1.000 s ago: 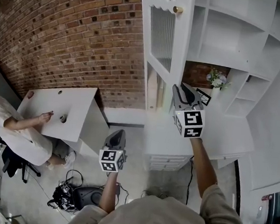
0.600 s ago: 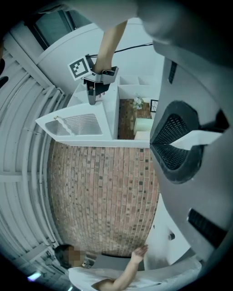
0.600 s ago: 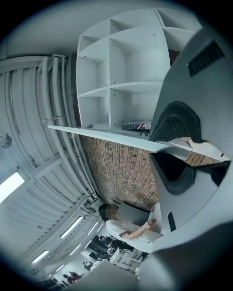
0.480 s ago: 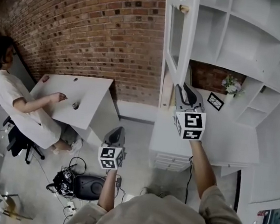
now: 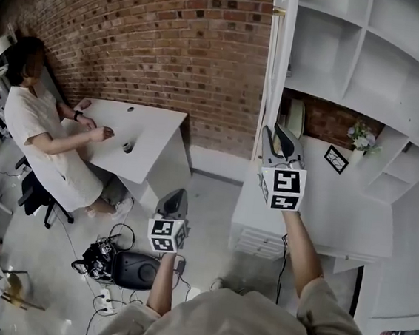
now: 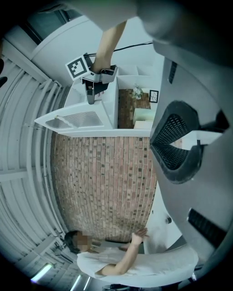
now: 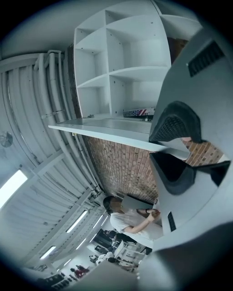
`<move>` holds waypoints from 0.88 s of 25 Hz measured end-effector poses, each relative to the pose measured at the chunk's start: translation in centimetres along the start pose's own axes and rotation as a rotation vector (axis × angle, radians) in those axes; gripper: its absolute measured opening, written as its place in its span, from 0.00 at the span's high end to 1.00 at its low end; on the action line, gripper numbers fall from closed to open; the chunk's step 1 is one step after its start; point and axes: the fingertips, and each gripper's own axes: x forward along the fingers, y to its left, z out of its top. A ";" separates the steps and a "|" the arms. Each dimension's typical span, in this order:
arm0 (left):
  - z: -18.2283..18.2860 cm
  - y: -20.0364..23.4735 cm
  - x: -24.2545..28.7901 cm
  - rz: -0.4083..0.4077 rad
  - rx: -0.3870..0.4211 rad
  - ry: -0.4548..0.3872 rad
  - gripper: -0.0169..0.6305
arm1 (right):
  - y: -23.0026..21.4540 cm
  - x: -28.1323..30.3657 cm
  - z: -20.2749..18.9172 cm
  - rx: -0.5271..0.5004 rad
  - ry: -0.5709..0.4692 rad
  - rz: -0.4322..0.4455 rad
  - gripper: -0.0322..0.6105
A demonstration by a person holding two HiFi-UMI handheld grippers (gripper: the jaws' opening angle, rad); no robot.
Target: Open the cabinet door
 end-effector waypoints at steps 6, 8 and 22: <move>-0.3 1.2 -1.3 0.051 -0.009 0.001 0.93 | 2.3 1.2 0.3 0.002 -0.010 0.053 0.81; -0.2 1.9 -1.8 0.068 -0.011 0.001 0.93 | 3.2 1.8 0.4 0.002 -0.010 0.073 0.81; 0.0 2.5 -2.8 0.077 -0.015 -0.004 0.93 | 4.9 1.4 0.7 -0.006 -0.034 0.092 0.85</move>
